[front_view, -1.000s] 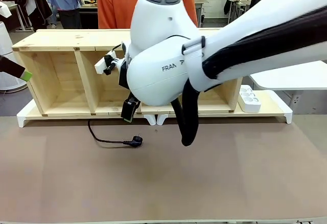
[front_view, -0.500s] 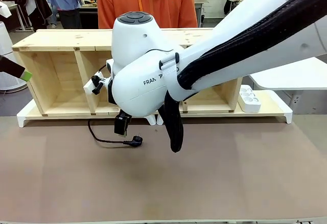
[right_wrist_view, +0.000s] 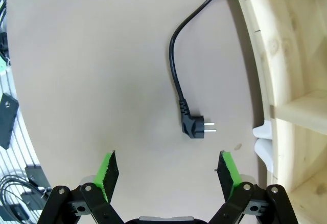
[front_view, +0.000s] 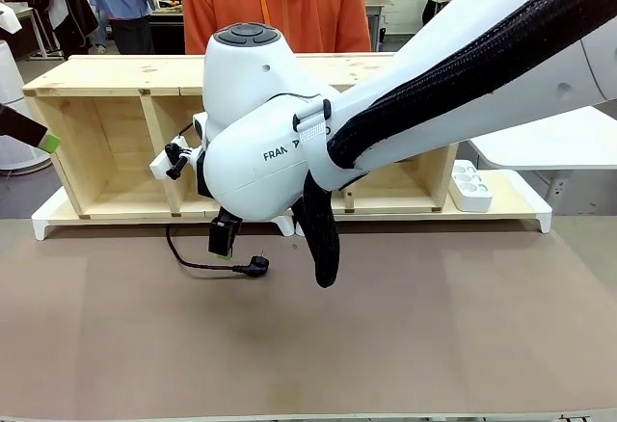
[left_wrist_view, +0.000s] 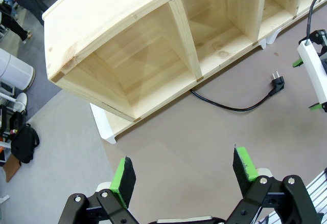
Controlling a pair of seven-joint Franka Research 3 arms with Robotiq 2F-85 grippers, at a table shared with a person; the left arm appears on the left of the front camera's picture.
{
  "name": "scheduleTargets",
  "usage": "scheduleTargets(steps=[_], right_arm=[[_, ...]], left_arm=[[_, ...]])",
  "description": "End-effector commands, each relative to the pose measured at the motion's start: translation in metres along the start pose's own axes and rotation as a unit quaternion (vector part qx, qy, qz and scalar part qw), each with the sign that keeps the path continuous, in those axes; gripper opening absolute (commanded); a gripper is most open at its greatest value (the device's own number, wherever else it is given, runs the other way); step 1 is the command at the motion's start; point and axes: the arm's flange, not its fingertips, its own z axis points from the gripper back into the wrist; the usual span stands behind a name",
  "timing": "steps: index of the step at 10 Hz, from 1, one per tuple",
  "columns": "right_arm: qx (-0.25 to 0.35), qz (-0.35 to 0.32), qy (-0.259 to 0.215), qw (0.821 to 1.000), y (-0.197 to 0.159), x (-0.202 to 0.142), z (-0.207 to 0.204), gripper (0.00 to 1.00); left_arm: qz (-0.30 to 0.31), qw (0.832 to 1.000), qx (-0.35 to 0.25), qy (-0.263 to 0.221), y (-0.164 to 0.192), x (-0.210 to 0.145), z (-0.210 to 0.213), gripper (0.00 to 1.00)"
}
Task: Perform cable management.
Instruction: When the cord part of the Power Cable appears at the lower middle area of the table and stops, grasp the cord part of the Power Cable.
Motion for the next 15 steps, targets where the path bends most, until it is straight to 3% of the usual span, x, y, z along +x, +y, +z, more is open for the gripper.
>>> scheduleTargets(steps=[1, 5, 8, 15], right_arm=[[0.001, -0.001, 0.004, 1.000, 0.000, -0.002, -0.003, 1.00], [0.001, -0.001, 0.001, 1.000, -0.001, -0.001, -0.001, 1.00], [0.070, 0.023, 0.043, 0.996, -0.036, 0.013, -0.043, 1.00], [0.122, 0.074, 0.075, 0.987, -0.038, 0.025, -0.098, 1.00]], left_arm=[[0.001, 1.000, 0.000, 0.000, 0.001, 0.000, -0.001, 1.00], [0.001, 1.000, 0.000, 0.000, 0.001, 0.000, -0.001, 1.00], [0.001, 1.000, 0.000, 0.000, 0.001, 0.000, -0.001, 1.00], [0.001, 1.000, 0.000, 0.000, 0.001, 0.000, -0.001, 1.00]])
